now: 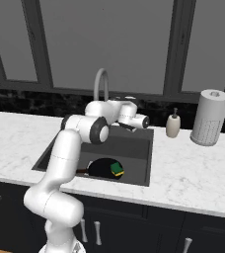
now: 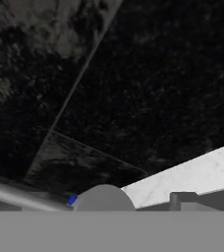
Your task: Pick the pan and sponge and place them into the sink. Then turn on the water.
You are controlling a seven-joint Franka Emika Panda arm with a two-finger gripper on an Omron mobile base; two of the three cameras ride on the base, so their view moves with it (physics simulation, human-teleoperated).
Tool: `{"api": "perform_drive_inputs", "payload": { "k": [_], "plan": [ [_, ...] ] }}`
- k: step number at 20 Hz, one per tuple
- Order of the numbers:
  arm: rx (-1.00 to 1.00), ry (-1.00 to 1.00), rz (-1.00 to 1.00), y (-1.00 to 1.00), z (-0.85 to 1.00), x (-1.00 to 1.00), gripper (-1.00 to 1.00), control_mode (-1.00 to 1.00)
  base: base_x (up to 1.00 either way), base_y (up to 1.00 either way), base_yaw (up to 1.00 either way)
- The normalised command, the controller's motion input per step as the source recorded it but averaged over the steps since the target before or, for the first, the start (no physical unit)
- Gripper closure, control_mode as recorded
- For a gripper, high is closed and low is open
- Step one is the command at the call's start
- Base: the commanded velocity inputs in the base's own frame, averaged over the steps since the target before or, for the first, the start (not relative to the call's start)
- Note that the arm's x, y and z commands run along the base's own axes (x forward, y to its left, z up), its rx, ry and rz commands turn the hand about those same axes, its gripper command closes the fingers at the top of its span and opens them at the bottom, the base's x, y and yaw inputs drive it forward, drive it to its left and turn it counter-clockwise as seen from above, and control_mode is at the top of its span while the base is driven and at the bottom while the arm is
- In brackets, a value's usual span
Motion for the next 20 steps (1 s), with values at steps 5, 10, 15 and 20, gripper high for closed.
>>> {"api": "perform_drive_inputs", "payload": {
  "k": [5,10,15,20],
  "plan": [
    [0.0,0.0,0.0,0.0,0.0,0.0,1.0,-1.0,0.0,0.0,0.0],
    [0.0,0.0,0.0,0.0,-0.03,0.0,1.0,-1.0,0.0,0.0,0.0],
    [0.08,0.01,-0.01,0.0,-0.13,0.0,1.0,-1.0,0.0,0.0,0.0],
    [0.22,0.15,-0.08,-0.02,-0.07,0.0,1.0,-1.0,0.0,0.0,0.0]
  ]
}}
